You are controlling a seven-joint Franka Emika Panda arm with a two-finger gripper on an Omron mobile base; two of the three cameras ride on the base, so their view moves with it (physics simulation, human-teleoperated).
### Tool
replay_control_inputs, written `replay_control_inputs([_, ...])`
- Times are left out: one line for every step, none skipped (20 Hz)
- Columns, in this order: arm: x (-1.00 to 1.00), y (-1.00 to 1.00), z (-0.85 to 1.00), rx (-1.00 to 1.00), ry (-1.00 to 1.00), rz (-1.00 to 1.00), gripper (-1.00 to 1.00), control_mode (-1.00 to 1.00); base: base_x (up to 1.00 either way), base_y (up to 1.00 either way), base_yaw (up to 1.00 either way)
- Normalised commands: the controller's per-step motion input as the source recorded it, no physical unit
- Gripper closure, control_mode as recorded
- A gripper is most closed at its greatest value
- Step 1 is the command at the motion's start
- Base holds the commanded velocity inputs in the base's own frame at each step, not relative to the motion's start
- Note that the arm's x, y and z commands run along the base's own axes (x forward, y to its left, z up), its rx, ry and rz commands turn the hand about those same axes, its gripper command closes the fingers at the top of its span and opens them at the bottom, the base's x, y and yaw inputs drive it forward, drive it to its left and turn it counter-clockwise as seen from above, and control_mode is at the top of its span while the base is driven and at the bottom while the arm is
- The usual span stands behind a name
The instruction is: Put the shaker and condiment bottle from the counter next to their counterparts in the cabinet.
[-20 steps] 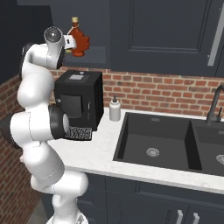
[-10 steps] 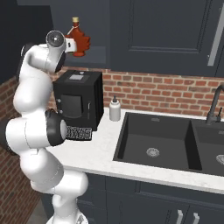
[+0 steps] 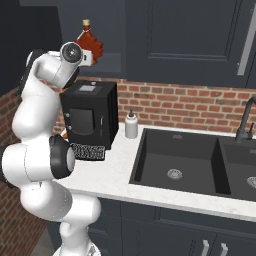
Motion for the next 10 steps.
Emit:
replay_control_inputs([-0.19,-0.08,0.16,0.08,0.0,-0.06,-1.0,-1.0,0.0,0.0,0.0])
replay_control_inputs([-0.14,-0.05,0.2,0.07,0.0,-0.05,-1.0,-1.0,0.0,0.0,0.0])
replay_control_inputs([-0.19,0.0,0.17,0.03,0.0,-0.04,-1.0,-1.0,0.0,0.0,0.0])
replay_control_inputs([-0.2,0.0,0.26,0.0,0.0,-0.01,-1.0,-1.0,0.0,0.0,0.0])
replay_control_inputs([-0.27,0.0,0.26,0.0,0.0,0.0,-1.0,-1.0,0.0,0.0,0.0])
replay_control_inputs([-0.29,0.0,0.26,0.0,0.0,0.0,-1.0,-1.0,0.0,0.0,0.0])
replay_control_inputs([-0.34,0.0,0.29,0.0,-0.01,0.0,-1.0,-1.0,0.0,0.0,0.0])
replay_control_inputs([-0.37,0.0,0.17,0.0,-0.01,0.0,-1.0,-1.0,0.0,0.0,0.0])
replay_control_inputs([-0.44,0.0,0.11,0.0,-0.02,0.0,-1.0,-1.0,0.0,0.0,0.0])
replay_control_inputs([-0.46,0.0,0.03,0.0,-0.01,0.0,-1.0,-1.0,0.0,0.0,0.0])
